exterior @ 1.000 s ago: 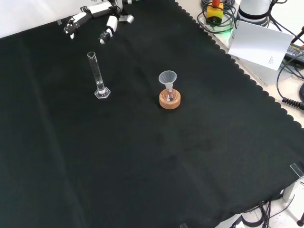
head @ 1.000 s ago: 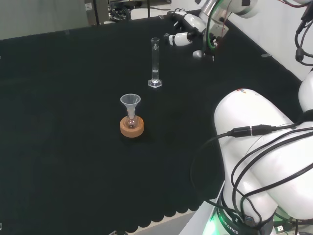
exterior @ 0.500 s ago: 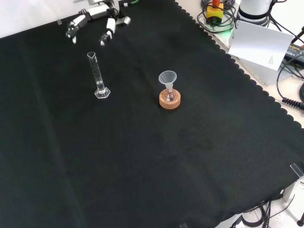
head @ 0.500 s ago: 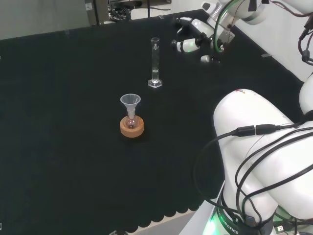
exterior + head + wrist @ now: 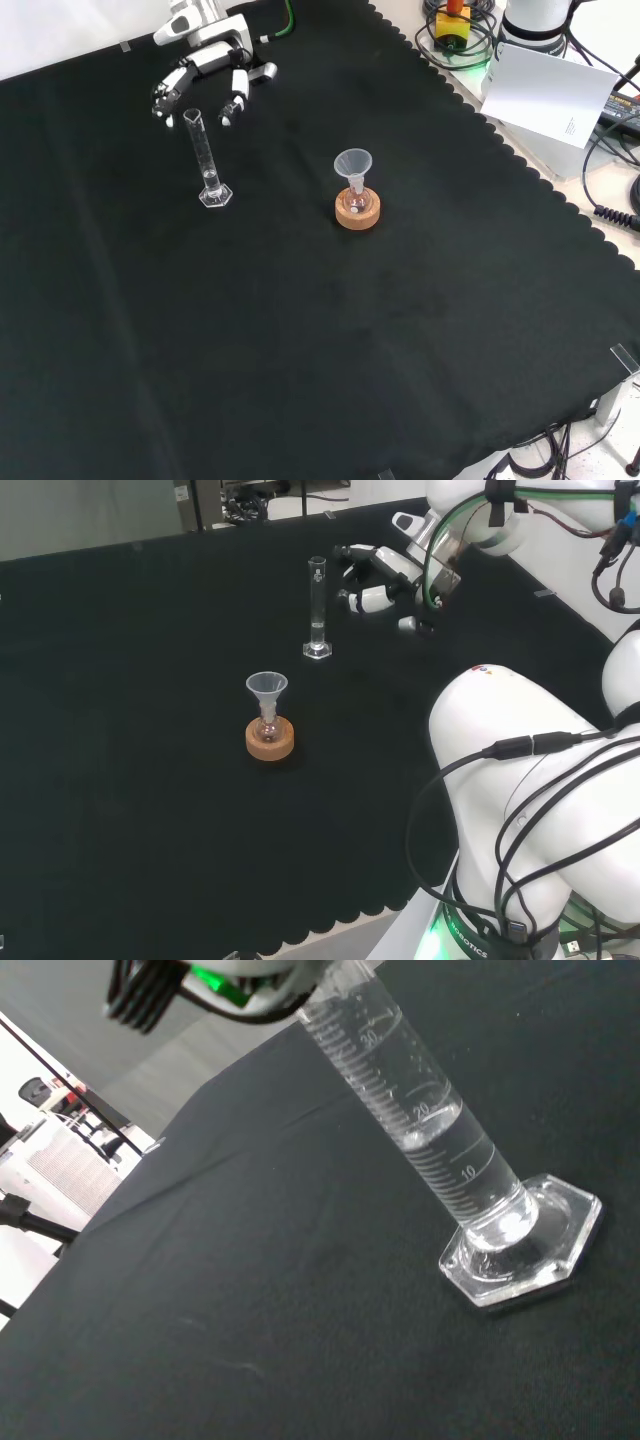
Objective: Pick up the graduated cylinder.
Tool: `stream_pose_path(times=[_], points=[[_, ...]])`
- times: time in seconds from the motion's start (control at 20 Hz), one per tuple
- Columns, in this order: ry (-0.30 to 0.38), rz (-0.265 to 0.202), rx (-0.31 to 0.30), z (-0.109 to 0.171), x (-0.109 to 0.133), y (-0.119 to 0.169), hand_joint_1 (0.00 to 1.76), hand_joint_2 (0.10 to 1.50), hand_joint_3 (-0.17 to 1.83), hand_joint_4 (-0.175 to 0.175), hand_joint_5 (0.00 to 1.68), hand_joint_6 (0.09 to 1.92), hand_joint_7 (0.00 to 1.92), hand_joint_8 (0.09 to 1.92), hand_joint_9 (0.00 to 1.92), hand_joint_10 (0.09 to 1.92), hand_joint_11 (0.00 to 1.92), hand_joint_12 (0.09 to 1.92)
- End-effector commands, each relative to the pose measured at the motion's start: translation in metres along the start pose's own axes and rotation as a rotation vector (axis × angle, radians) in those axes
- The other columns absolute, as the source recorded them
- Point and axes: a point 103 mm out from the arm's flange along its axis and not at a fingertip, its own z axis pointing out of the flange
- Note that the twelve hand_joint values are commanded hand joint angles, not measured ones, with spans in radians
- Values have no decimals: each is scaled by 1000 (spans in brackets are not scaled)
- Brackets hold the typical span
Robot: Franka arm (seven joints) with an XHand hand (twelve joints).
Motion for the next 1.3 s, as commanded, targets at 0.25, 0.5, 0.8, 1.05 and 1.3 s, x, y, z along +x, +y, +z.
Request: stream_pose_path(times=[0.25, 0.5, 0.8, 1.05, 1.3], points=[[108, -11, -30, 28, -9, 4, 938, 650, 604, -49, 464, 87, 328, 649, 592, 589, 370, 1311], [139, -17, -68, 37, -7, 9, 997, 624, 615, -52, 486, 87, 387, 663, 646, 583, 444, 1282], [170, -16, -106, 46, -7, 19, 1030, 617, 627, -47, 553, 87, 452, 659, 722, 544, 552, 1221], [211, -26, -112, 53, -6, 27, 1029, 622, 621, -45, 583, 101, 462, 653, 746, 525, 591, 1201], [263, -35, -137, 60, -4, 32, 1003, 639, 591, -47, 570, 111, 465, 653, 762, 502, 622, 1171]])
